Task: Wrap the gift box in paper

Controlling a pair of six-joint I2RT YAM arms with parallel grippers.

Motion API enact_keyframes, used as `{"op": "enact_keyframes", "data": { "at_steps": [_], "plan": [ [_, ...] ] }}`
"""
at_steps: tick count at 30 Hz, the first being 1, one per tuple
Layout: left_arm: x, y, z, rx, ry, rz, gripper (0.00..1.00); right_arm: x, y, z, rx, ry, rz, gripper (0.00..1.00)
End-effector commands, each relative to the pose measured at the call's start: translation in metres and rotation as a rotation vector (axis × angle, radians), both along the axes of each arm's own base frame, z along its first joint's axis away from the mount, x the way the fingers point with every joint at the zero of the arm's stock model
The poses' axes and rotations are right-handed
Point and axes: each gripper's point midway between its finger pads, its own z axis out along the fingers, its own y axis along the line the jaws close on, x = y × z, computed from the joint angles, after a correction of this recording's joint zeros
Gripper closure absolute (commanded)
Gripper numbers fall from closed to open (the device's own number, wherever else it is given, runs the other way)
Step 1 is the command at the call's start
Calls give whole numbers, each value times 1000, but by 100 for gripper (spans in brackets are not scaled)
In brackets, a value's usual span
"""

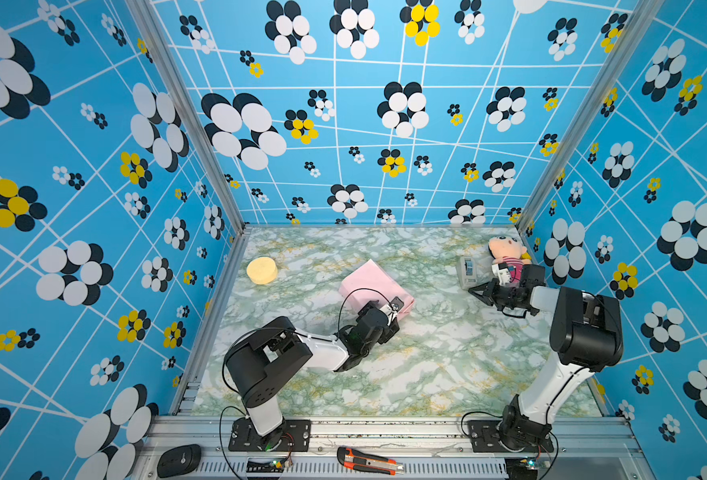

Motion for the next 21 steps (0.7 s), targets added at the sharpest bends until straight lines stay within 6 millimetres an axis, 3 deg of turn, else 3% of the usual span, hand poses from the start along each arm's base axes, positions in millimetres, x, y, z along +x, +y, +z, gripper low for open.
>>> {"op": "enact_keyframes", "data": {
  "at_steps": [1,10,17,21],
  "plan": [
    [-25,31,-67,183,191,13,24,-28,10,5,65,98,-3,100],
    [-25,30,-67,179,190,10,24,-43,8,-21,55,211,-66,100],
    [-25,31,-67,180,189,12,24,-32,-2,-51,55,281,-139,100],
    [-25,32,-67,182,190,16,24,-37,-7,-65,29,339,-172,100]
  ]
}}
